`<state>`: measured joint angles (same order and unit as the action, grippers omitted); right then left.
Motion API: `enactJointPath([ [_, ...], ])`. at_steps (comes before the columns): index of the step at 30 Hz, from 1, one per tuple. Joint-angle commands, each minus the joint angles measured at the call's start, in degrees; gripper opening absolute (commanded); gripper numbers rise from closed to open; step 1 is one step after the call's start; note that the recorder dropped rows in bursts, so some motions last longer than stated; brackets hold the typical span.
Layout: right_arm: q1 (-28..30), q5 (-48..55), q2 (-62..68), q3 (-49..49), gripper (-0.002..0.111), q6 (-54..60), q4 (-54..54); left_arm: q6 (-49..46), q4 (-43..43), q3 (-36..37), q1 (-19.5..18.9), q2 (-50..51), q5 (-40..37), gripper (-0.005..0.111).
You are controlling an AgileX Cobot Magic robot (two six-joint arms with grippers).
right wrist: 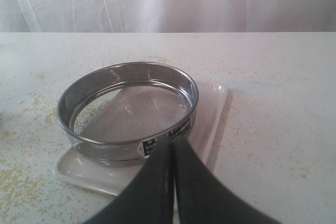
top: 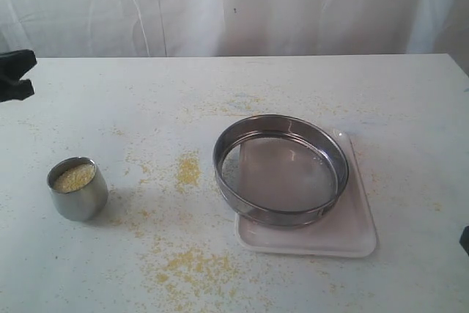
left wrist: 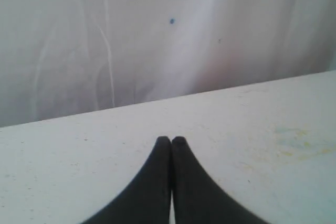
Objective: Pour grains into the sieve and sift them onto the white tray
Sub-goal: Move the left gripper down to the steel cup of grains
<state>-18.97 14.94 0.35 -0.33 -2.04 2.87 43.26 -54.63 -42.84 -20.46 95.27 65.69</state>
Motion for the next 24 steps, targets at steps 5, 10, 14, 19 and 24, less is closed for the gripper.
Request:
enactJointPath([
  [5, 0.3, -0.2, -0.4, 0.3, 0.0, -0.2, -0.1, -4.4, -30.0, 0.3, -10.6, -0.5, 4.3, 0.0],
  [10, 0.3, -0.2, -0.4, 0.3, 0.0, -0.2, -0.1, -7.0, -36.3, 0.8, -11.1, -0.5, 4.3, 0.013],
  [14, 0.3, -0.2, -0.4, 0.3, 0.0, -0.2, -0.1, 23.1, -45.3, 1.5, -8.6, -0.5, -1.1, 0.089],
  [19, 0.3, -0.2, -0.4, 0.3, 0.0, -0.2, -0.1, 23.8, -44.1, 1.5, -8.6, -0.5, 0.0, 0.105],
  [24, 0.3, -0.2, -0.4, 0.3, 0.0, -0.2, -0.1, 19.9, -42.4, 1.5, -7.2, -0.5, 4.3, 0.105],
])
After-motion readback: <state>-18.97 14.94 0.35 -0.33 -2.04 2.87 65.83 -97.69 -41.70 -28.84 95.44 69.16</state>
